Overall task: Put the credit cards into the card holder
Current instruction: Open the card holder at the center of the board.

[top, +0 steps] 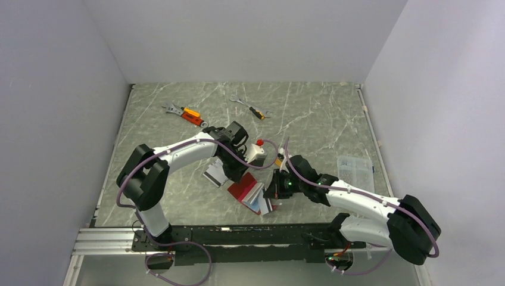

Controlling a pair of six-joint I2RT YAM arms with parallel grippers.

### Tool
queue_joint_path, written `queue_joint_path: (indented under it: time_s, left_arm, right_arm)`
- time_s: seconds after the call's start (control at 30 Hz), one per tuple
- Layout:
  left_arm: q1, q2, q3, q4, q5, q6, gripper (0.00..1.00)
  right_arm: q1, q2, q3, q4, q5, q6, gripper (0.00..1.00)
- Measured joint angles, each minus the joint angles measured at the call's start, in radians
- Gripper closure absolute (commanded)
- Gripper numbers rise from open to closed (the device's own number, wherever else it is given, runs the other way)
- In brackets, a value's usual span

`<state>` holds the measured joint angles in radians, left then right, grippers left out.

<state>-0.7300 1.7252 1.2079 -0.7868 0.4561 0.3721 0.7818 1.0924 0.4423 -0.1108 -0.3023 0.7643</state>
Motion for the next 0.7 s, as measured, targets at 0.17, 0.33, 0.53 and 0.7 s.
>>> queue_joint_path:
  time_s: [0.17,0.33,0.53,0.7]
  left_arm:
    - [0.003,-0.001,0.0,-0.002,0.037,0.0,1.0]
    - [0.028,-0.001,-0.002,-0.006,0.126,-0.001,1.0]
    - [0.109,-0.002,-0.043,-0.004,0.265,-0.001,0.99]
    - [0.13,-0.036,-0.126,0.034,0.308,-0.031,0.94]
  right_arm:
    - [0.013,0.006,0.038,0.008,-0.007,-0.006,1.0]
    - [0.024,0.024,0.058,0.04,-0.016,-0.008,1.0]
    - [0.027,0.1,0.061,0.076,-0.019,-0.009,1.0]
    - [0.027,0.153,0.066,0.101,-0.022,-0.011,1.0]
